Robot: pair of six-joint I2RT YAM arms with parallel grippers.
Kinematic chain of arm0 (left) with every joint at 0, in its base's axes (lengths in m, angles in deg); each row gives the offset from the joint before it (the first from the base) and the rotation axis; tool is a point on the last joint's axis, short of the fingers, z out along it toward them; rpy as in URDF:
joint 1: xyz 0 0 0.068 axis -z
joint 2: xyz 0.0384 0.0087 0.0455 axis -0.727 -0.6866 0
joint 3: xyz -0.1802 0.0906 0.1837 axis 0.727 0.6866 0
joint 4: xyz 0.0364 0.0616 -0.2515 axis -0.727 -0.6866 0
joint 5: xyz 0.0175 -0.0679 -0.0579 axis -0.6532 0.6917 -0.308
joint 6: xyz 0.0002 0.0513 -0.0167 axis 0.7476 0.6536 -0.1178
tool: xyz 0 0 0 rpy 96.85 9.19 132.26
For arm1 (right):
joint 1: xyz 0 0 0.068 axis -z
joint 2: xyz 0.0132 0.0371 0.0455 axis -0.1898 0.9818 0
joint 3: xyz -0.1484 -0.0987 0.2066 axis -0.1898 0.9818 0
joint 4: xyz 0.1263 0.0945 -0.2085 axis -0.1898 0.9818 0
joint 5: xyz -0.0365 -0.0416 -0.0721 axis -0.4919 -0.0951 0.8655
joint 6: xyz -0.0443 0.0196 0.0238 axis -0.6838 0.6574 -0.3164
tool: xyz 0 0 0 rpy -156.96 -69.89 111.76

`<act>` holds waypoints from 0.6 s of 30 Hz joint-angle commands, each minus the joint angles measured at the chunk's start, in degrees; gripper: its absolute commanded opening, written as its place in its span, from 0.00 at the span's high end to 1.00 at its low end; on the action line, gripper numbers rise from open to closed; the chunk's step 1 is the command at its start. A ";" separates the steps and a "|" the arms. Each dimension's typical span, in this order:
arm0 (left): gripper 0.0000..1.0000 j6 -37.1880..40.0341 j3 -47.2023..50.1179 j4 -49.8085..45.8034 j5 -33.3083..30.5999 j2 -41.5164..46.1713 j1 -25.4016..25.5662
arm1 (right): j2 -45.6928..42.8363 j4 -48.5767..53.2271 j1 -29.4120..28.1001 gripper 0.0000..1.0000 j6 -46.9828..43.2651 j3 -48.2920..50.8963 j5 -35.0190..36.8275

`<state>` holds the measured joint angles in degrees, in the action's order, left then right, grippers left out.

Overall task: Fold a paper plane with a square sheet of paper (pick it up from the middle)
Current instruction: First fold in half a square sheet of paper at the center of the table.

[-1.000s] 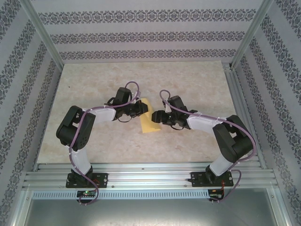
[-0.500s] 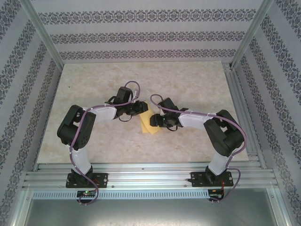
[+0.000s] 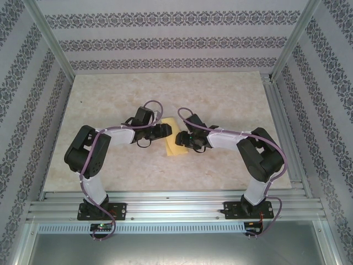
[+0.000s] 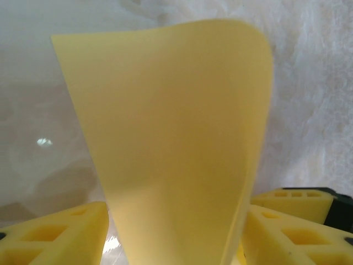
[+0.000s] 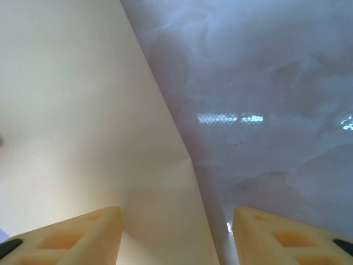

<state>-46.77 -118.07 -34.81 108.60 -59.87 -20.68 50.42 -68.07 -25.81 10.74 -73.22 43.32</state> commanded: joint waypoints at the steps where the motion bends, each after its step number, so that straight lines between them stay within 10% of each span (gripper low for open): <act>1: 0.36 -0.58 3.09 6.64 2.84 2.33 0.02 | 1.17 -1.79 -0.34 0.45 4.47 -1.60 0.72; 7: 0.39 -0.62 6.90 12.17 5.81 3.90 0.00 | 1.63 -2.26 -0.32 0.45 6.19 -2.07 -0.23; 18: 0.75 0.52 7.00 11.59 4.32 2.89 0.09 | 0.69 -3.80 0.47 0.45 6.25 -2.13 -3.10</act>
<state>-47.10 -110.70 -25.04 113.43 -57.11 -20.73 51.43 -69.60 -25.68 16.71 -74.16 42.10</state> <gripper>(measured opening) 0.261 0.554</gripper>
